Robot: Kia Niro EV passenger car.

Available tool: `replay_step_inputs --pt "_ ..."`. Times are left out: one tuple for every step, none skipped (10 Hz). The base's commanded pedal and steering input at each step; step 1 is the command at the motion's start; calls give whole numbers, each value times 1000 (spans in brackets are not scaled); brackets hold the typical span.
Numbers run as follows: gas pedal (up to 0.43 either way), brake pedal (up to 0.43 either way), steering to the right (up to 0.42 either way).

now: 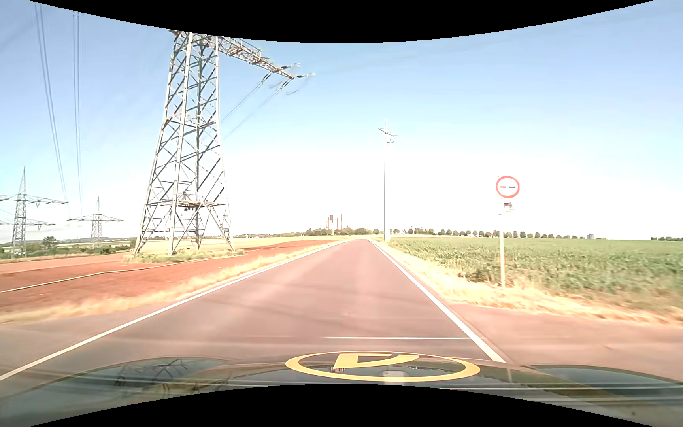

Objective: Follow the waypoints while adhering to traffic rules and regulations

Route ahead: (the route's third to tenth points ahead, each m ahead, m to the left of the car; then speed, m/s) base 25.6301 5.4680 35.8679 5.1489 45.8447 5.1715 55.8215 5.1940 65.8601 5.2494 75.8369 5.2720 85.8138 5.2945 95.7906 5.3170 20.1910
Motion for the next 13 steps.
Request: replay_step_inputs --pt "299 0 -2" --pt "287 0 -2" --pt "280 0 -2" --pt "280 0 -2" --pt "268 0 -2" --pt "268 0 -2" --pt "268 0 -2" --pt "280 0 -2" --pt "280 0 -2" --pt "280 0 -2" --pt "280 0 -2" --pt "280 0 -2" --pt "280 0 -1"
